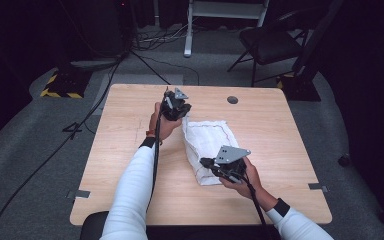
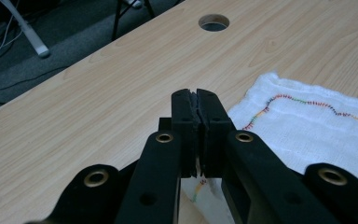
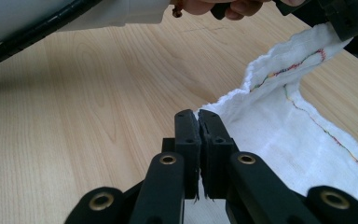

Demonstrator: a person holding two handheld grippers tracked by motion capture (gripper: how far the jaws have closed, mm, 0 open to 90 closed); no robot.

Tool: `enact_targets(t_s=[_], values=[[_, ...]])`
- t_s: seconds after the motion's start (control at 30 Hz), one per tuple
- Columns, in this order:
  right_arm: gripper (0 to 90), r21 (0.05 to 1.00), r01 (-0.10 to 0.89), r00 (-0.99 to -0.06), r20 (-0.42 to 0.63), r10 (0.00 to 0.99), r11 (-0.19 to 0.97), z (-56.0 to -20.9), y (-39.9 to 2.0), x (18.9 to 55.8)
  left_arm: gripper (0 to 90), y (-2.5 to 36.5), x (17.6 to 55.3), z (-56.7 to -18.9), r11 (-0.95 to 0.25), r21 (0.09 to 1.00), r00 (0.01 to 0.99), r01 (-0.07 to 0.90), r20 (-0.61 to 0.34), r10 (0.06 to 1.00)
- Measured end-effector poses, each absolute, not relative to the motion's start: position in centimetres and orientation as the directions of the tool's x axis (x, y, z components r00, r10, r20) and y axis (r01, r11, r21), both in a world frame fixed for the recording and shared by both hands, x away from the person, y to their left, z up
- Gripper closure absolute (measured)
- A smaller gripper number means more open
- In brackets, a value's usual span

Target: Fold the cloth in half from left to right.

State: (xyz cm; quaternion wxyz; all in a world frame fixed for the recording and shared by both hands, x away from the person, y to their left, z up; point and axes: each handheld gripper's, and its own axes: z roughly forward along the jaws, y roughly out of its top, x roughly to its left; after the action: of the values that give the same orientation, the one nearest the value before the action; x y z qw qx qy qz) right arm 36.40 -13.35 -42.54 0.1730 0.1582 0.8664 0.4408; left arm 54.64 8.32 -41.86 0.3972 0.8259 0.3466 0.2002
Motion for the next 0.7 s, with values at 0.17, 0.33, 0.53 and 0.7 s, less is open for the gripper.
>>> enact_targets(t_s=[0.17,0.33,0.53,0.7], values=[[87.1,0.822,0.133,-0.885,-0.153,0.439,0.553,-42.5,-14.3,36.4,86.7,7.4,54.9,-41.6,-0.452,0.794,0.685,0.407,0.062,0.725],[87.1,0.820,0.144,-0.880,-0.150,0.450,0.554,-42.6,-15.3,36.4,86.7,6.8,55.1,-41.8,-0.460,0.787,0.685,0.411,0.066,0.725],[87.1,0.824,0.154,-0.873,-0.144,0.465,0.545,-42.4,-16.3,36.3,86.7,5.8,55.3,-41.9,-0.464,0.789,0.695,0.402,0.068,0.716],[87.1,0.827,0.166,-0.869,-0.135,0.476,0.538,-42.5,-17.1,36.2,86.7,5.0,55.3,-42.0,-0.459,0.793,0.700,0.401,0.058,0.712]])
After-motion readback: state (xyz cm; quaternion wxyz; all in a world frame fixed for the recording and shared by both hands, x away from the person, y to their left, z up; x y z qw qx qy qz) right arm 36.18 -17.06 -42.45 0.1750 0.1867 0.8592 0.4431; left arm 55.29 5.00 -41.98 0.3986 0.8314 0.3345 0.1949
